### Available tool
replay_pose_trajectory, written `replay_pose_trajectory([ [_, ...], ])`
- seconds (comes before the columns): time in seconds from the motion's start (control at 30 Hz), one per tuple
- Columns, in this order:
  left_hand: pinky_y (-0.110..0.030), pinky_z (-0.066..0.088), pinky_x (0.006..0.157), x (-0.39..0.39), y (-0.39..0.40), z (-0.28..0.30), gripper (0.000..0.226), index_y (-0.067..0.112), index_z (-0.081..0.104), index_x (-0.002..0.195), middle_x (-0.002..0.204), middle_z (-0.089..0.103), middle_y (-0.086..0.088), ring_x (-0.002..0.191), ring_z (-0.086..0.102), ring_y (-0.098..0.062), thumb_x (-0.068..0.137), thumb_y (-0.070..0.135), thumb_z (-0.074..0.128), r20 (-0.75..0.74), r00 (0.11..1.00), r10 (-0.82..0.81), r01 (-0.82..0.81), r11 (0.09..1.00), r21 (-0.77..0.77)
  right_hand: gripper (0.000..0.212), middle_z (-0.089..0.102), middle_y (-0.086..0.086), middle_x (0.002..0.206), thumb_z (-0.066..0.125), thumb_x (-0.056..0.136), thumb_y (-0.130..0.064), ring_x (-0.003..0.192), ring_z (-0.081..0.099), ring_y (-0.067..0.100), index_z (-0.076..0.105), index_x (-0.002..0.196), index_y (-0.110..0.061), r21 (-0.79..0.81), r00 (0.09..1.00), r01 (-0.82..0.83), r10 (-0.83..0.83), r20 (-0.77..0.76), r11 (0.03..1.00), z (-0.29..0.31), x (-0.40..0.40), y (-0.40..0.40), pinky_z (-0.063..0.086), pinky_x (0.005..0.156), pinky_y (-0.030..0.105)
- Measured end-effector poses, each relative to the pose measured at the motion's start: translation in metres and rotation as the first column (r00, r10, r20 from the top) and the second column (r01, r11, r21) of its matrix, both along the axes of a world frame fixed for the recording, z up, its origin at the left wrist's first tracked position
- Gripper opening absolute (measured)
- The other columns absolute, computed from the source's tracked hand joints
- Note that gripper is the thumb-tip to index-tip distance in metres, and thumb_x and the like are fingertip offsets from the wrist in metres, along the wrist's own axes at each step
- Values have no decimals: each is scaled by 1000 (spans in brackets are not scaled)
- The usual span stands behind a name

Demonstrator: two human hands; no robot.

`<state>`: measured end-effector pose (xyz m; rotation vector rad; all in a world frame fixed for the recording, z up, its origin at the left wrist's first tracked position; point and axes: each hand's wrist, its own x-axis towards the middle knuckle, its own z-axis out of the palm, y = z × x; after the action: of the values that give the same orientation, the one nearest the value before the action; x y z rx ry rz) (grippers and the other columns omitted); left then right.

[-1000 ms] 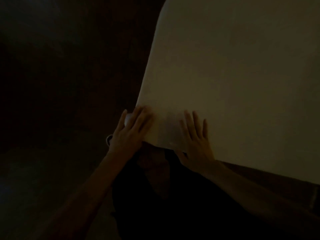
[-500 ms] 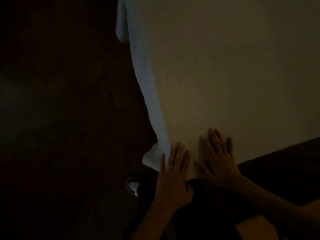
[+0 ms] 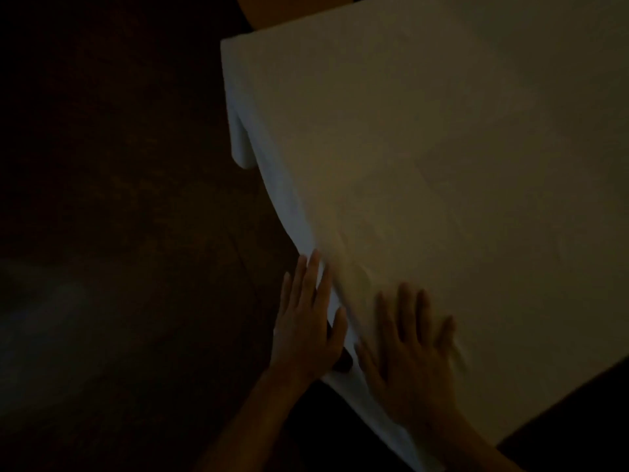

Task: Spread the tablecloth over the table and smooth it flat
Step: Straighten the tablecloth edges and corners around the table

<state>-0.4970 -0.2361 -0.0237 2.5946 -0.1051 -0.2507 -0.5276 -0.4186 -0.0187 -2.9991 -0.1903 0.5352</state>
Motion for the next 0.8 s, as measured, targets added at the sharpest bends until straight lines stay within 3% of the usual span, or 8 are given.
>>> replay_pose_trajectory([
  [0.1,-49,0,122,93,16,-1,70,19,12,157,167,-2,-4,153,-10,-25,97,50,30,144,963,-230,207,966,158,85,16,20,164,24,91,-71,150,14,46,20,158,-18,-25,998,-31,32,51,999,-7,4,-1,18,108,76],
  [0.17,-55,7,122,158,33,-3,68,20,13,157,167,3,-7,153,-2,-29,98,50,27,153,919,-364,305,900,312,85,25,21,161,35,88,-70,147,23,46,28,155,-18,-58,994,-30,36,103,998,-12,5,-3,20,106,75],
  [0.23,-58,12,121,213,60,-5,68,20,16,157,166,8,-10,152,5,-33,99,53,28,121,890,-440,371,852,370,82,32,18,159,31,88,-72,146,28,41,36,151,-19,-68,981,-4,17,192,998,-18,4,-4,18,108,72],
  [0.33,-55,18,119,261,96,-7,68,20,26,156,164,18,-11,151,16,-34,96,51,33,122,819,-560,474,782,405,79,24,8,160,22,90,-74,151,17,30,26,154,-29,-56,977,13,-1,215,998,-17,7,-4,13,112,65],
  [0.43,-53,20,119,279,111,-11,61,21,30,155,164,20,-8,152,16,-30,99,46,31,152,816,-558,486,805,341,72,21,5,161,21,93,-69,154,8,26,22,155,-33,-72,984,31,-18,179,997,-11,8,-1,21,107,71],
  [0.57,-53,13,121,289,127,-6,58,23,27,156,166,13,-5,153,8,-26,102,45,27,129,812,-570,519,804,290,62,25,5,163,30,94,-57,153,16,30,47,141,-21,31,951,194,-195,239,981,-1,34,40,25,107,73],
  [0.7,-51,10,122,327,161,-5,60,21,27,156,166,15,-6,153,9,-26,102,45,31,90,879,-468,422,851,313,66,12,7,167,27,98,-56,153,10,37,28,154,-22,294,937,171,-247,245,940,19,150,110,14,116,59],
  [0.8,-51,8,122,368,193,-9,63,22,20,158,166,11,-6,153,3,-23,101,50,25,45,927,-374,343,888,305,69,5,13,167,24,99,-54,152,1,41,21,158,-18,288,958,134,-198,206,948,24,249,172,9,117,64],
])
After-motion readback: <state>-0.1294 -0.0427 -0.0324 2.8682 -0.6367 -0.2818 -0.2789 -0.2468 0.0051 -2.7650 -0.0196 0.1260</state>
